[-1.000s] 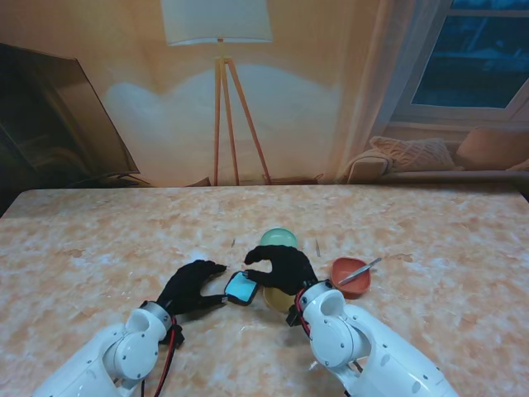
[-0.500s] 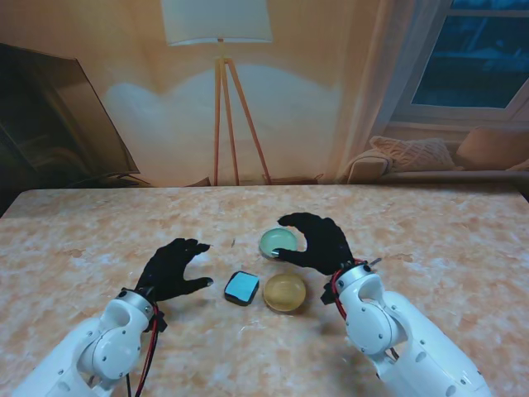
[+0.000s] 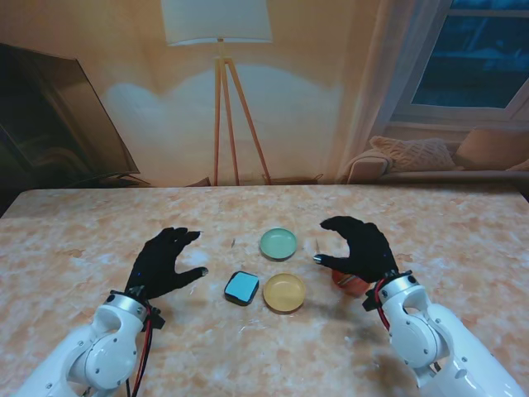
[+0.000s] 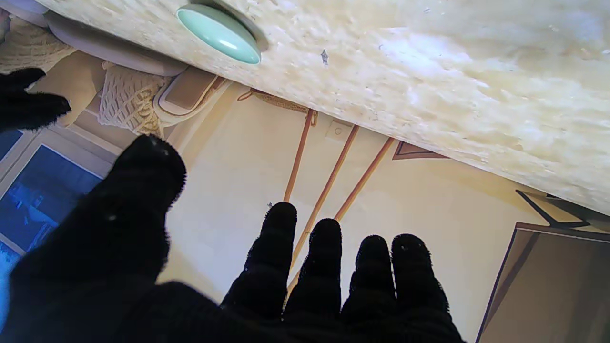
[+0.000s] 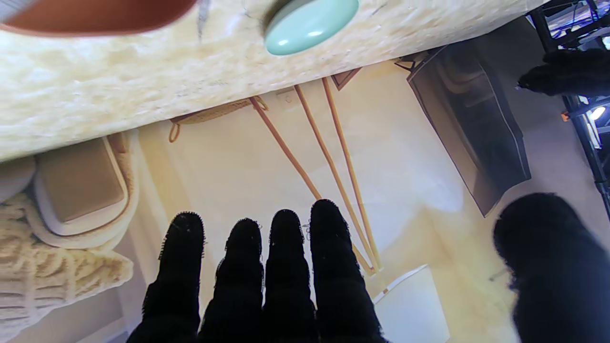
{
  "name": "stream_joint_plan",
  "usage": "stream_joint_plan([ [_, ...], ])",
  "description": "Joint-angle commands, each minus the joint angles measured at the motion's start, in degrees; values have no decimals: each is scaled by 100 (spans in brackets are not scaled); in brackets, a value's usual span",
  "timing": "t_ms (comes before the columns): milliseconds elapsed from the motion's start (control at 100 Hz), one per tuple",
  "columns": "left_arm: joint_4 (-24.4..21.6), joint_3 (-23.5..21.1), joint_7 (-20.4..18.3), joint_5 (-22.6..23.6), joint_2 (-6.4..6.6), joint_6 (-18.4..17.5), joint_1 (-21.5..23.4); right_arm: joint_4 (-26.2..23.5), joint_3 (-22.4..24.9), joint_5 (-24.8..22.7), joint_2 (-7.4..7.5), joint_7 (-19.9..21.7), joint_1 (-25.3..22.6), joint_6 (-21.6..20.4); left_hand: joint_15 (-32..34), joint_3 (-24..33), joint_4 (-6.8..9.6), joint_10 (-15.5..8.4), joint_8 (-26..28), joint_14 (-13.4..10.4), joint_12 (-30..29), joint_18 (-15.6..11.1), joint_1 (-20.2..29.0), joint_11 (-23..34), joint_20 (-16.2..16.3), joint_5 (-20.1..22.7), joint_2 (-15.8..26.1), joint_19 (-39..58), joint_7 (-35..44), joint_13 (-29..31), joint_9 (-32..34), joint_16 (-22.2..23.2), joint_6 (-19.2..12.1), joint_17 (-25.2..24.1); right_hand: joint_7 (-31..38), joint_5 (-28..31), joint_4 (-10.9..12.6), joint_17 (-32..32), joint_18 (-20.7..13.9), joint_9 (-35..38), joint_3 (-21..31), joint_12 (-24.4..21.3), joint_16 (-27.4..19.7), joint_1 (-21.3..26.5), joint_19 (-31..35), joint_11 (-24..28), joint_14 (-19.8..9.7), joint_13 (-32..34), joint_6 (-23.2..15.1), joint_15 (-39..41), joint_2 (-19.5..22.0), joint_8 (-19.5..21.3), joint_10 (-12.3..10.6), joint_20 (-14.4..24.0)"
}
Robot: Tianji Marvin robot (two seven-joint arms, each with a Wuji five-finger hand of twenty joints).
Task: Refill the pill box with tweezers
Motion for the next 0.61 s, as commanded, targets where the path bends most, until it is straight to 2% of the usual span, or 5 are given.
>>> stream_joint_plan([
  [0,-46,17,-86,99,-24,-5,54,121,35,-32,26,28,-162,-39,-20,-104,126,19,-56,62,-5,-13,60,-54,10,39,165,-64,-138,-42,63,32,13,-13,-130,-51,148,-32,-4,-76,-80,-180,-83,-174,-111,-30,-8,-127,-35,-113,194,4,63,-118],
  [300,9,84,-172,91,-7,-19,51,138,186,-81,31,-15,-266,-83,-21,-109,133,20,-51,59,-6,-12,72,-58,10,40,153,-69,-159,-50,54,30,20,-7,-141,-35,158,-24,1,-60,-122,-185,-88,-126,-115,-34,-3,-107,-44,-119,206,43,54,-135],
  [600,133,146,-223,9,-5,-52,-58,232,101,-41,21,-49,-196,-79,-10,-92,132,19,-48,55,-3,-19,67,-52,10,39,149,-71,-166,-51,52,27,25,16,-116,23,165,-9,-7,-13,-147,-175,-80,-68,-113,-10,-3,-83,-44,-103,210,83,44,-144],
])
